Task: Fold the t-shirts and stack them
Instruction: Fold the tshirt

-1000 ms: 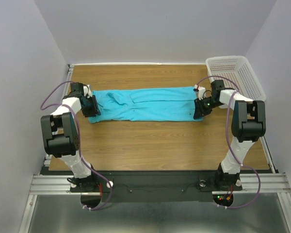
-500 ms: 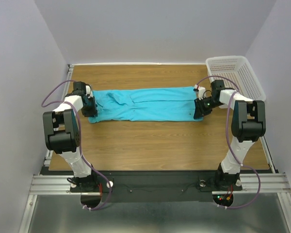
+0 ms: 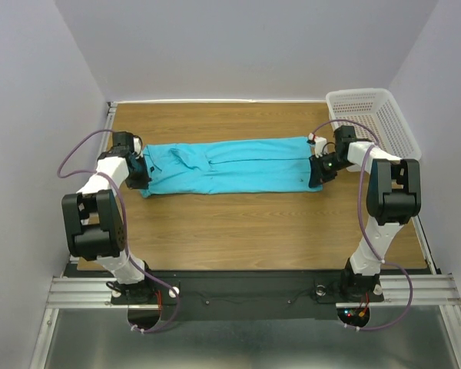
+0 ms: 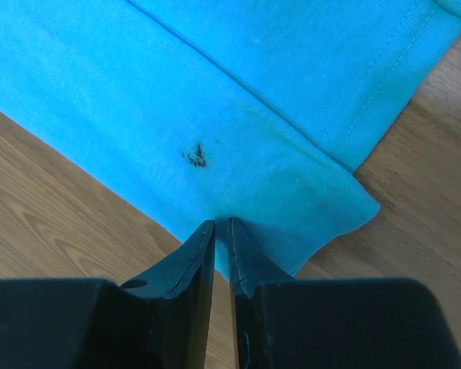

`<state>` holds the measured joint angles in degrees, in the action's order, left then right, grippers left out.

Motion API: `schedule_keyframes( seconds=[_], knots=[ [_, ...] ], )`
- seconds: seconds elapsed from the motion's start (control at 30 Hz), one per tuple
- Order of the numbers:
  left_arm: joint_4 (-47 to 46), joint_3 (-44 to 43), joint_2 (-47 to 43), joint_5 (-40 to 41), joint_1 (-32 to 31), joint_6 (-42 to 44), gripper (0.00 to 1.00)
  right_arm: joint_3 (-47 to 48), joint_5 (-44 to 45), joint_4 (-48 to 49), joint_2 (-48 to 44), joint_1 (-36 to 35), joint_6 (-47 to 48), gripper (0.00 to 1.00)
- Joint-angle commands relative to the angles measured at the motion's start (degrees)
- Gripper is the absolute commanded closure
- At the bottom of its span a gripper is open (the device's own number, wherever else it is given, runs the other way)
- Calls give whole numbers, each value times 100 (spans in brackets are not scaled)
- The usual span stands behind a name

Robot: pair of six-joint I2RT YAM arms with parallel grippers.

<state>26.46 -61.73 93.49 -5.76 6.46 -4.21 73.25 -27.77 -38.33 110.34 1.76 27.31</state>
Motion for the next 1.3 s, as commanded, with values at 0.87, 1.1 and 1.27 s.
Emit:
schedule_keyframes(
  seconds=[0.87, 1.1, 1.27],
  knots=[
    [413, -84, -1544, 691, 57, -458, 55, 22, 326, 98, -707, 44, 125, 69],
    [-622, 65, -1334, -1642, 48, -493, 55, 145, -315, -157, -953, 44, 397, 67],
    [-1265, -5, -737, -2447, 22, -537, 55, 444, -1396, -395, -840, -166, 460, 66]
  ],
)
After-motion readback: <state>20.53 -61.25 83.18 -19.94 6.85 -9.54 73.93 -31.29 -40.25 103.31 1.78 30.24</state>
